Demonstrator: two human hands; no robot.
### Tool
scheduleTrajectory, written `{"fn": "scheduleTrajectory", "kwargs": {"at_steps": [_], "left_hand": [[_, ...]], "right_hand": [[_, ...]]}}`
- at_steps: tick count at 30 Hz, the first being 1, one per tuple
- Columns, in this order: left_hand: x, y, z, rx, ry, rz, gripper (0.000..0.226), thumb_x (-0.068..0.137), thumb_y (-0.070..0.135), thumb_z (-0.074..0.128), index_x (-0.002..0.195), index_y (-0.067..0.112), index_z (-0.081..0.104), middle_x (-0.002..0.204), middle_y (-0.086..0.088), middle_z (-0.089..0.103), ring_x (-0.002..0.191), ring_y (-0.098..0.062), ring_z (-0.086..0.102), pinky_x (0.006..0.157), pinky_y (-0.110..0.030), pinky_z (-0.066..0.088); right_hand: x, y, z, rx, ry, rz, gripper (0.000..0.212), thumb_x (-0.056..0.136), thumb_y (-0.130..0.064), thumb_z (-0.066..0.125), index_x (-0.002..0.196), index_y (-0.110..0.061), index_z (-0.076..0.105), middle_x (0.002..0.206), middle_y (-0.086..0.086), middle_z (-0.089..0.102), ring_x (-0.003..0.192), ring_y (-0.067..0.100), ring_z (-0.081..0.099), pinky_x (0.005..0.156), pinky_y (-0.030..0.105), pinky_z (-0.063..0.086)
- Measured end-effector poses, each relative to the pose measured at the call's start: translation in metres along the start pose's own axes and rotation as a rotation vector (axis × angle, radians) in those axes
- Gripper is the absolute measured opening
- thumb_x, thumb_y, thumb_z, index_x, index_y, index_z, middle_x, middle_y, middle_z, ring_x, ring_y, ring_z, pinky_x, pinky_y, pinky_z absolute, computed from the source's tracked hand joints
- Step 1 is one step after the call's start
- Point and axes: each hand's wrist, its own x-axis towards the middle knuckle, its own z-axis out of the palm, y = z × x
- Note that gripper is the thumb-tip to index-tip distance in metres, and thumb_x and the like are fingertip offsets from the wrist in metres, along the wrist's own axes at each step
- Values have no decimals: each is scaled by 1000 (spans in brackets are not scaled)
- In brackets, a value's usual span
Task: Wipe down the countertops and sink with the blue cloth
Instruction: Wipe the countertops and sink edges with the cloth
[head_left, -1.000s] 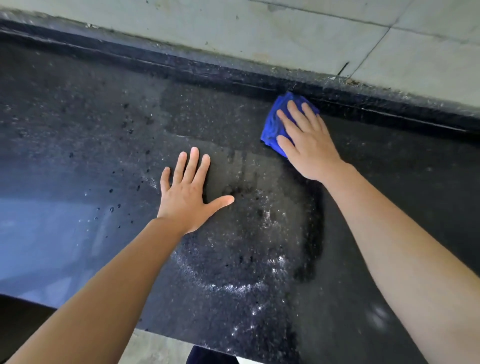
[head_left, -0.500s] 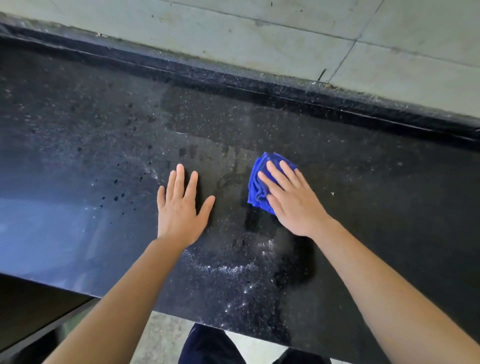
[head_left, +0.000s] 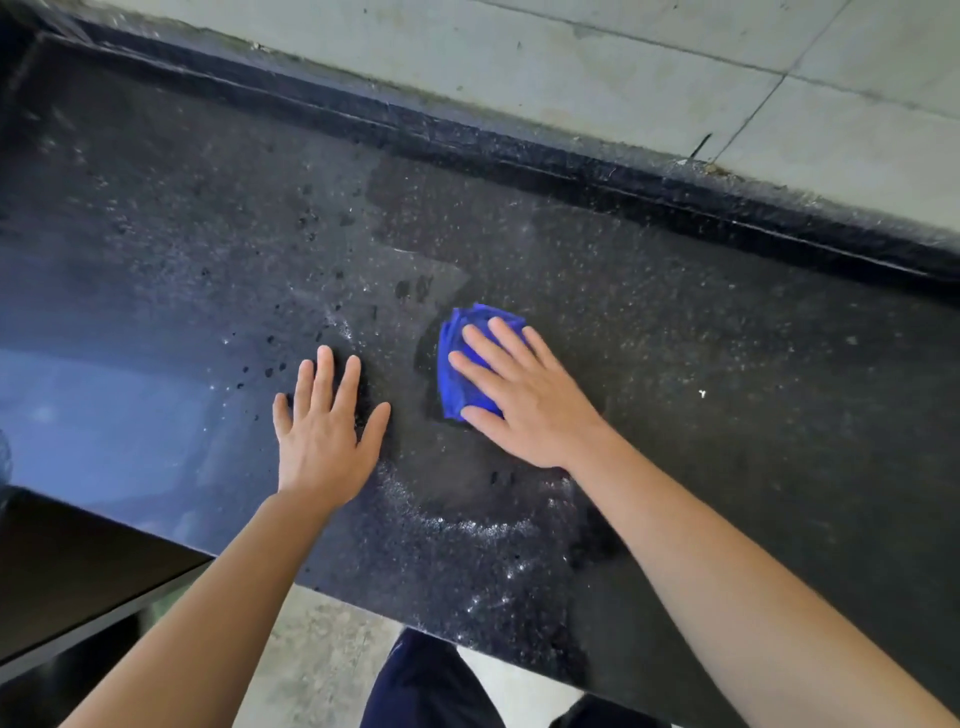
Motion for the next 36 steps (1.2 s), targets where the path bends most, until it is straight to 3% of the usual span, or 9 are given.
{"fn": "scheduleTrajectory", "kwargs": {"at_steps": [5, 9, 11, 15, 19, 21, 26, 30, 36], "left_hand": [[4, 3, 0, -7, -23, -14, 68, 98, 58, 35, 155, 24, 24, 166, -2, 7, 152, -26, 1, 119, -56, 11], [5, 2, -2, -16, -42, -16, 68, 98, 61, 30, 156, 27, 20, 166, 1, 3, 152, -24, -2, 120, -54, 9], [5, 2, -4, 7, -59, -13, 69, 97, 62, 29, 156, 28, 18, 166, 2, 1, 152, -23, -3, 121, -53, 9], [7, 1, -9, 33, -75, -16, 70, 97, 63, 31, 156, 28, 19, 166, 1, 4, 153, -22, 0, 121, -52, 12], [8, 2, -9, 44, -76, -10, 69, 97, 61, 33, 156, 27, 20, 166, -1, 6, 152, -24, 1, 120, -53, 14], [7, 2, -8, 47, -69, -5, 68, 97, 60, 34, 155, 26, 21, 166, -1, 6, 152, -25, 2, 119, -54, 15], [4, 7, -5, 75, -72, -30, 68, 99, 59, 28, 156, 25, 18, 166, -4, 2, 152, -25, -1, 118, -56, 9], [-15, 24, 0, 8, -65, -105, 62, 101, 54, 30, 156, 28, 17, 165, -7, -5, 152, -26, -5, 117, -60, 4], [-76, 39, 22, -47, -39, -66, 61, 101, 51, 29, 156, 27, 18, 166, -6, -3, 152, -26, -2, 118, -57, 7]], "right_hand": [[6, 82, -33, 63, 15, 328, 63, 104, -52, 32, 160, -28, 15, 169, -1, -2, 155, 27, -7, 125, 51, 3], [69, 58, -48, 157, 67, 582, 64, 104, -46, 30, 160, -23, 10, 168, 4, -5, 153, 33, -10, 123, 55, -1], [101, 14, -46, 183, 69, 510, 64, 104, -44, 32, 160, -22, 11, 168, 5, -4, 153, 35, -10, 122, 56, -2], [113, -74, -30, 105, -35, 126, 62, 104, -40, 36, 160, -22, 16, 168, 3, -1, 154, 32, -9, 122, 55, -2], [67, -42, -18, 114, -31, 75, 61, 105, -44, 35, 160, -28, 15, 169, -2, -2, 154, 25, -10, 124, 52, -1], [32, 2, -20, 142, -2, 175, 60, 105, -46, 31, 160, -31, 12, 168, -4, -5, 154, 24, -12, 124, 50, -2], [-60, 107, -25, 172, 40, 632, 61, 105, -47, 30, 160, -31, 10, 168, -2, -9, 154, 25, -11, 124, 50, 0], [-93, 89, -7, 262, 105, 894, 61, 105, -41, 31, 160, -24, 12, 168, 4, -7, 154, 31, -9, 123, 54, 0], [-146, -43, 45, 138, 49, 334, 61, 99, -41, 35, 157, -22, 27, 168, 4, 7, 154, 34, 1, 121, 60, 13]]}}
